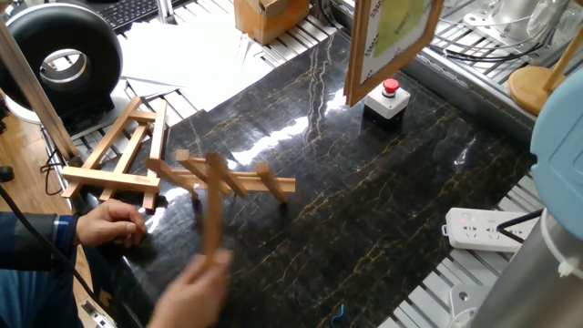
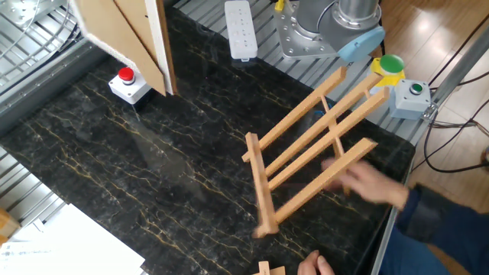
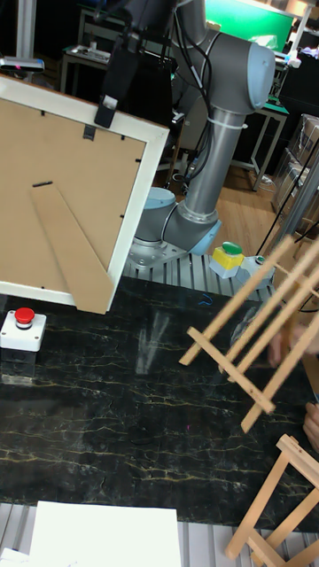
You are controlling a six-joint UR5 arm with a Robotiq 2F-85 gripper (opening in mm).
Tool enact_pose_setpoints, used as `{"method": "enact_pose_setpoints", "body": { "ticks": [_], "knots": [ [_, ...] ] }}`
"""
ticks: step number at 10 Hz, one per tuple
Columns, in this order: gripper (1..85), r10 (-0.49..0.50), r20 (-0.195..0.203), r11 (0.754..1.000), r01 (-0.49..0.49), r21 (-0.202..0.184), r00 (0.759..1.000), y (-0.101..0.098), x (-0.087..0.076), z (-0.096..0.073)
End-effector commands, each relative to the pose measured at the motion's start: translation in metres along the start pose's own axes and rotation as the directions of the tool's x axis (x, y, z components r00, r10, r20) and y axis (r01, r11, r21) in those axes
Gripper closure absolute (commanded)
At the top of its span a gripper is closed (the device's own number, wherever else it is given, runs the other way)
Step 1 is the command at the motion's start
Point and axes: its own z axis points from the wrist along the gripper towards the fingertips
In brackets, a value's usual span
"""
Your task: Put the photo frame on the bracket
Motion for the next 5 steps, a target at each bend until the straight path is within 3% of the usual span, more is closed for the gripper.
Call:
{"method": "enact_pose_setpoints", "body": {
  "ticks": [1, 3, 5],
  "knots": [
    [84.7, -0.213, 0.060, 0.977, 0.212, 0.032, 0.975, -0.005, -0.012, 0.000],
    [84.7, -0.320, 0.104, 0.947, 0.320, 0.024, 0.942, 0.004, -0.020, -0.005],
    [84.7, -0.404, 0.113, 0.914, 0.404, 0.021, 0.908, 0.009, -0.021, -0.007]
  ]
}}
